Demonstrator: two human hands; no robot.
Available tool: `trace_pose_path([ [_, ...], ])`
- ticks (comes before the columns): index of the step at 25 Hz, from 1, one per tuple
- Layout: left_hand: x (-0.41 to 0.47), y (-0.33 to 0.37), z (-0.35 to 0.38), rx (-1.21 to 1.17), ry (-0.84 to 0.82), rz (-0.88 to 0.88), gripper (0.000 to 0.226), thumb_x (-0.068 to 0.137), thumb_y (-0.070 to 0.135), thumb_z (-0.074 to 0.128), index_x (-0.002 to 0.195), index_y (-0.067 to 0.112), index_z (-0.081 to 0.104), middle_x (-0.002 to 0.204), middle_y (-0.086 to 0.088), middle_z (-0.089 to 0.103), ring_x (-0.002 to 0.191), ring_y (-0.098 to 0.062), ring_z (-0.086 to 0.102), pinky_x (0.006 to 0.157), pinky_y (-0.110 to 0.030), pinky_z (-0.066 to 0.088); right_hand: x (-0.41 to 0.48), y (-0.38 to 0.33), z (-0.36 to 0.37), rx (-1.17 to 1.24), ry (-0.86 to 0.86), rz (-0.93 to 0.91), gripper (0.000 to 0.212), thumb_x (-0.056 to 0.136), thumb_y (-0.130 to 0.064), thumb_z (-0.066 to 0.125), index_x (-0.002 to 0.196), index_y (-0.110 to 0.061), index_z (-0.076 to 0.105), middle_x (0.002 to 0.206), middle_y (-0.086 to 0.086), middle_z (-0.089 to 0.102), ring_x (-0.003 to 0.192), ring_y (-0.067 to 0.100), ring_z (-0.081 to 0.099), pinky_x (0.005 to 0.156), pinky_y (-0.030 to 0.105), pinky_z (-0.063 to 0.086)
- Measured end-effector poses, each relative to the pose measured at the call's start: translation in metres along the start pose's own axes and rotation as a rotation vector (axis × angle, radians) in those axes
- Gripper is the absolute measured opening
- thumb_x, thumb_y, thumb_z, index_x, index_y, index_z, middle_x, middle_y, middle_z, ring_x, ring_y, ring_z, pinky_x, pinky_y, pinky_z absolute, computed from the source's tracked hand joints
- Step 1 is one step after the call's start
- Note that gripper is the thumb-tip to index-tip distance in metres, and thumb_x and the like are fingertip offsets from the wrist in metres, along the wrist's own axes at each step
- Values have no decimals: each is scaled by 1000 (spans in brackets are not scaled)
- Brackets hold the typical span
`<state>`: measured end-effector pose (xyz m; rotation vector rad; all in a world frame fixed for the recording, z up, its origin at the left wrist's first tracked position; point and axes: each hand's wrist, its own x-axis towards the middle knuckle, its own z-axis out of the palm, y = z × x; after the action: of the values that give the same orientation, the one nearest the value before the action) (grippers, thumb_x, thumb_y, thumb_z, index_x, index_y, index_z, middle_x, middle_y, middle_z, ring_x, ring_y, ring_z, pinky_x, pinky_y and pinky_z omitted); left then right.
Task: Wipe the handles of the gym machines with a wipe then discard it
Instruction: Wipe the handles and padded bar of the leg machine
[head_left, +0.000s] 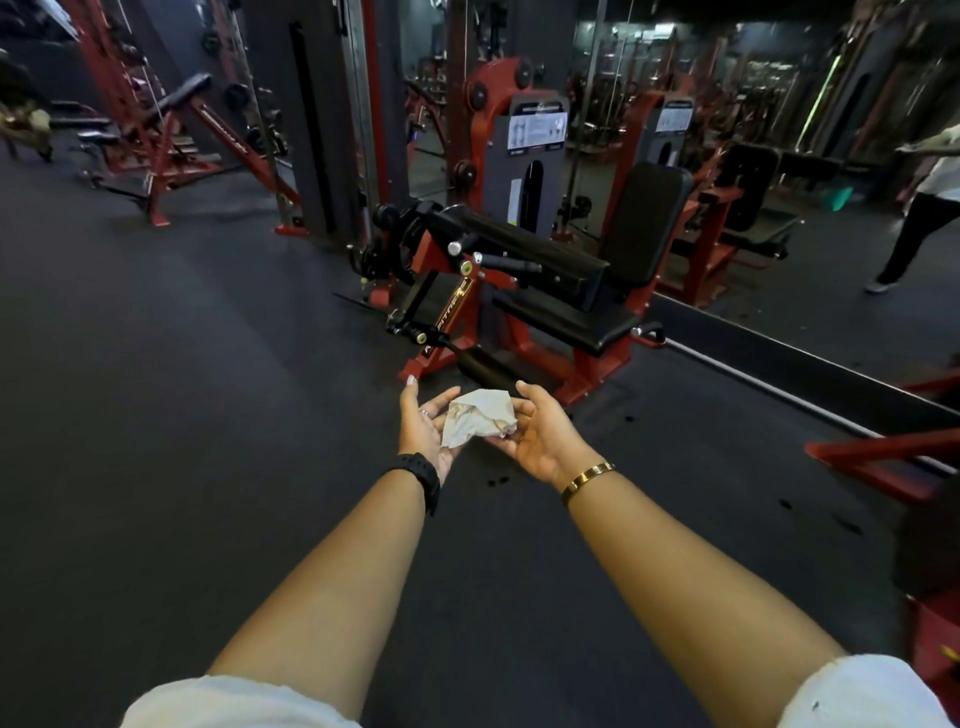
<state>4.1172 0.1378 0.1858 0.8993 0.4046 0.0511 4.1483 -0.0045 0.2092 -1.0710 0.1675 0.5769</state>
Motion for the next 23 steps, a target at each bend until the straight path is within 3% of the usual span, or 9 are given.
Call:
trace_pose_path([
  [4, 102, 15, 24, 8, -6, -10, 68, 89, 66, 37, 109, 6, 62, 88, -13, 74, 77, -24, 72, 60, -28, 57, 95, -42, -8, 12, 8, -7, 36, 95, -31, 49, 108, 1, 56, 100, 15, 62, 86, 24, 63, 74, 34, 56],
  [5, 129, 19, 31, 6, -5, -11, 68, 89, 66, 37, 110, 6, 62, 89, -14, 74, 77, -25, 72, 60, -29, 57, 120, -52, -11, 10, 3, -13, 33, 95, -29, 50, 103, 1, 57, 96, 13, 60, 85, 23, 63, 70, 33, 57],
  [7, 181, 25, 45, 3, 7, -2, 68, 90, 65, 37, 112, 5, 61, 95, -17, 72, 83, -27, 70, 72, -36, 58, 168, -76, -16, -30, -13, -6, 22, 94, -24, 53, 96, -3, 58, 88, 11, 59, 82, 22, 62, 62, 31, 57],
  [10, 250, 43, 67, 8, 21, -5, 69, 90, 64, 37, 115, 4, 60, 103, -22, 68, 95, -33, 66, 89, -46, 51, 229, -116, -18, -170, -64, 2, 14, 91, -13, 57, 102, -4, 60, 80, 9, 67, 74, 20, 64, 62, 29, 53],
  [12, 294, 57, 83, 23, 30, -1, 69, 91, 64, 37, 115, 4, 61, 101, -22, 67, 95, -34, 65, 82, -44, 54, 270, -142, -17, -211, -98, -12, 9, 90, -6, 58, 98, -4, 57, 71, 8, 66, 71, 22, 64, 70, 35, 53],
  [15, 339, 74, 98, 26, 38, 0, 67, 91, 63, 37, 113, 5, 62, 101, -20, 67, 91, -30, 67, 71, -38, 54, 319, -169, -12, -187, -64, -5, 15, 91, -1, 53, 107, -1, 54, 97, 21, 66, 84, 29, 64, 88, 47, 50],
  [17, 372, 82, 102, 53, 35, 6, 64, 92, 62, 36, 110, 7, 64, 101, -17, 68, 93, -27, 67, 75, -36, 53, 351, -181, -8, -141, -32, 31, 23, 95, -6, 47, 116, -1, 54, 110, 23, 65, 88, 29, 66, 76, 43, 56],
  [19, 404, 95, 106, 80, 11, 18, 62, 92, 62, 35, 107, 10, 65, 106, -16, 68, 98, -26, 67, 82, -36, 52, 377, -198, -2, -110, 7, 53, 24, 97, -11, 43, 117, -4, 55, 106, 20, 68, 83, 26, 70, 60, 38, 58],
  [23, 470, 125, 113, 126, -31, 34, 57, 94, 58, 34, 103, 12, 66, 114, -14, 67, 101, -22, 65, 92, -35, 48, 427, -230, 12, -2, 82, -39, 24, 96, 0, 41, 116, 2, 54, 113, 25, 63, 84, 28, 70, 55, 31, 58],
])
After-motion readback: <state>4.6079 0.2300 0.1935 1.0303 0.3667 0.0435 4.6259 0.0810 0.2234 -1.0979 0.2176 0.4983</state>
